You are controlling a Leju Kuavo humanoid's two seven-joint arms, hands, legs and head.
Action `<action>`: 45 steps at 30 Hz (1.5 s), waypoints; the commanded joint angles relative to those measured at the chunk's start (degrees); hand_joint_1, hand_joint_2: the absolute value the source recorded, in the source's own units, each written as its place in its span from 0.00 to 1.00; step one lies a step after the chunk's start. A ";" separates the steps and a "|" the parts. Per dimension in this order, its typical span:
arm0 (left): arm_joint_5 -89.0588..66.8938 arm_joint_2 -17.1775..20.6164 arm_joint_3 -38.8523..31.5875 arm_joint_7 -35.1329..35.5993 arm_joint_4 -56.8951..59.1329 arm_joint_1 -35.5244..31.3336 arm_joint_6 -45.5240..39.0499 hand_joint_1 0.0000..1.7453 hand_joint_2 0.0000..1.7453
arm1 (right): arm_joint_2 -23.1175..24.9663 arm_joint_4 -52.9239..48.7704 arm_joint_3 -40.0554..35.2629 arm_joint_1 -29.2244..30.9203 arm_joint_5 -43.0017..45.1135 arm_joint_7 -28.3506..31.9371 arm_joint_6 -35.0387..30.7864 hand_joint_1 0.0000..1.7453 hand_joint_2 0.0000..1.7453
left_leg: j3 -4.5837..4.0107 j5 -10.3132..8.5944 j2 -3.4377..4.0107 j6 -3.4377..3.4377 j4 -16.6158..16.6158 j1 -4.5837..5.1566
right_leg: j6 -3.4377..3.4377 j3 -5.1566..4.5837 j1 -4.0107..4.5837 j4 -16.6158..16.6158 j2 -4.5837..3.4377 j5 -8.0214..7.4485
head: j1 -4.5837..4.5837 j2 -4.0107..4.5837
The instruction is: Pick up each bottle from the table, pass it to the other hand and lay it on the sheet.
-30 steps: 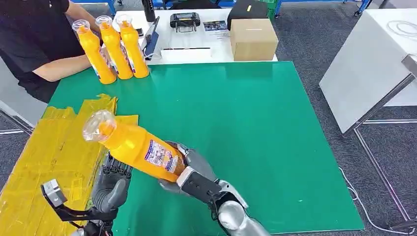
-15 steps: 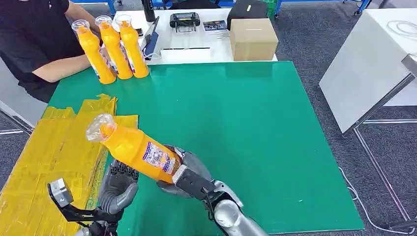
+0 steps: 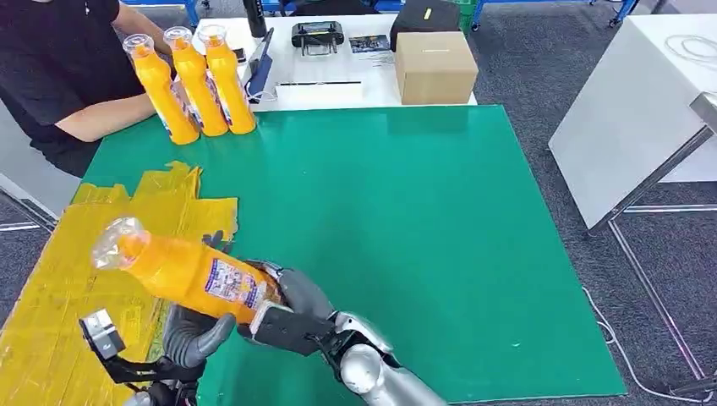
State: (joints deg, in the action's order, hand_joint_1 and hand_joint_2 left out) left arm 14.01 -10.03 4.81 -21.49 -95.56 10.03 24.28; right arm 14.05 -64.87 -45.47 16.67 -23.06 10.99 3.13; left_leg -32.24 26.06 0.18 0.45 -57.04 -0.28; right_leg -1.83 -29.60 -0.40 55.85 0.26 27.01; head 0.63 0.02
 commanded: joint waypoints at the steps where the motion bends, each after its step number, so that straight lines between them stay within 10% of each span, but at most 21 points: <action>1: -1.68 1.62 0.36 -0.03 4.70 -2.97 -0.01 0.00 1.00 | 1.18 8.21 -14.82 4.45 -0.80 0.79 3.28 1.00 1.00 | 0.15 0.00 0.04 -0.02 0.08 -0.01 | 0.03 0.14 0.01 -0.08 -0.06 -0.01 | 0.00 0.00; 17: -5.62 0.89 0.29 -1.54 4.95 -3.73 -1.87 0.00 1.00 | 1.29 10.93 -16.72 5.15 1.01 0.97 2.80 1.00 1.00 | 0.09 -0.02 -0.14 -0.01 0.06 -0.01 | 0.02 0.11 0.00 -0.08 0.10 0.01 | 0.00 0.00; 19: -5.30 0.67 0.12 -2.01 4.93 -3.81 -1.49 1.00 1.00 | 1.29 11.36 -16.82 5.19 1.09 1.00 2.49 1.00 1.00 | 0.18 -0.02 -0.19 -0.03 0.09 -0.09 | 0.05 0.24 0.08 -0.18 0.14 0.00 | -0.02 0.00; 45: -5.76 0.02 -1.11 -5.07 4.32 -3.25 -0.16 1.00 1.00 | 0.44 11.58 -13.87 3.84 0.65 1.05 0.41 1.00 1.00 | 0.07 -0.03 -0.16 0.00 0.05 -0.01 | 0.01 0.05 0.00 -0.09 0.16 0.02 | -0.02 0.00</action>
State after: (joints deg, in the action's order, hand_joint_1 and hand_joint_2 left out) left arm 8.83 -8.90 1.53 -26.43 -93.70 10.89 23.58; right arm 14.53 -56.19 -55.25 21.90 -21.66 12.06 3.04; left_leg -32.24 26.06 0.23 0.45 -57.04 -0.27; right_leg -1.83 -29.70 -0.42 55.84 0.22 27.00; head 0.61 0.02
